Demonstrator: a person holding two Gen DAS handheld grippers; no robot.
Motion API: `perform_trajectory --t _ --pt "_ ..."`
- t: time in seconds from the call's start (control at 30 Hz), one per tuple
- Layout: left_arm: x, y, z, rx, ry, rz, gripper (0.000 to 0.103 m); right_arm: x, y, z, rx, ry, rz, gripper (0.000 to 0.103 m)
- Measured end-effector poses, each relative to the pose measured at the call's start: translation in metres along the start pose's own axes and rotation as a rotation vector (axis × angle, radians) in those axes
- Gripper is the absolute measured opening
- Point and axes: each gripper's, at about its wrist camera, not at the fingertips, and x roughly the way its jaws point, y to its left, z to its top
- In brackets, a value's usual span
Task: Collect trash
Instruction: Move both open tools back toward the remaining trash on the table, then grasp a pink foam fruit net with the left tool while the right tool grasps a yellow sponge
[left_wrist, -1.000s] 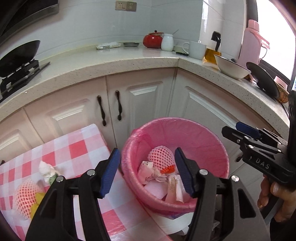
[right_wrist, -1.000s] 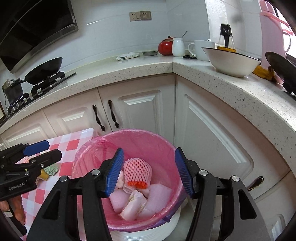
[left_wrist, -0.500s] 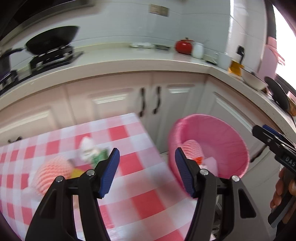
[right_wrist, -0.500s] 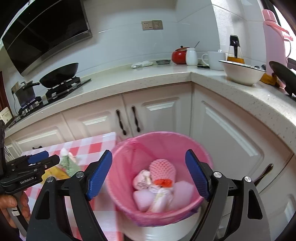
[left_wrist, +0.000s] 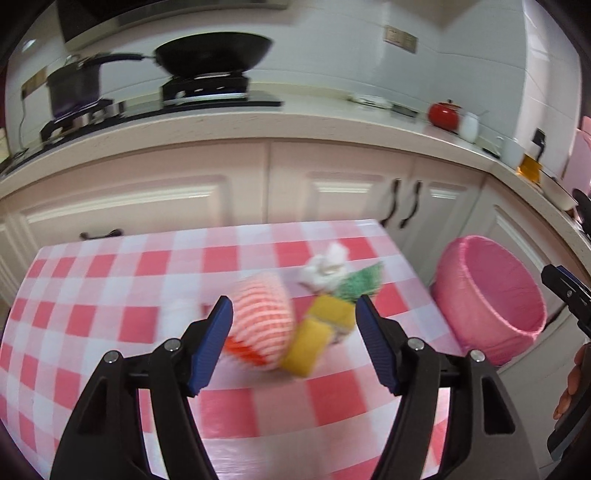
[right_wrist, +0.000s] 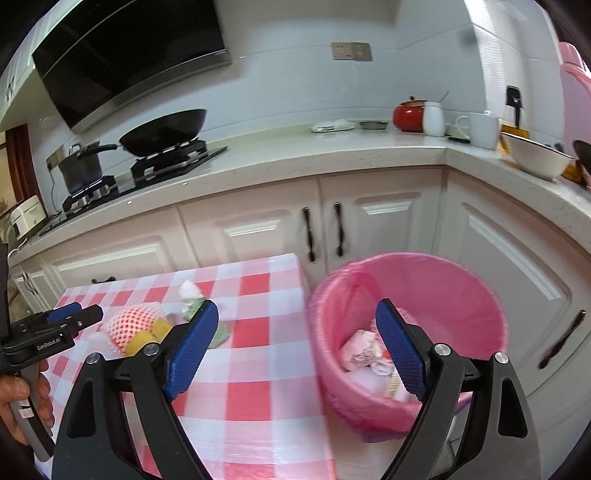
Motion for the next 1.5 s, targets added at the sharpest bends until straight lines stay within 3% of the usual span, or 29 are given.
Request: perform_trajectory --t 0.37,0.93,1.5 --pt "0.006 0.054 -0.010 -0.050 0.030 0.013 0.068 0.026 0.057 -0.005 -0.067 0.037 0.058 0.084" --pt "0.055 0.059 -0.005 -0.038 0.092 -0.054 0.068 0.094 0.119 -0.017 -0.183 0.152 0.150 0.084" --pt "0.093 0.059 -0.005 -0.008 0.162 -0.102 0.068 0.155 0.141 -0.029 -0.257 0.274 0.236 0.067"
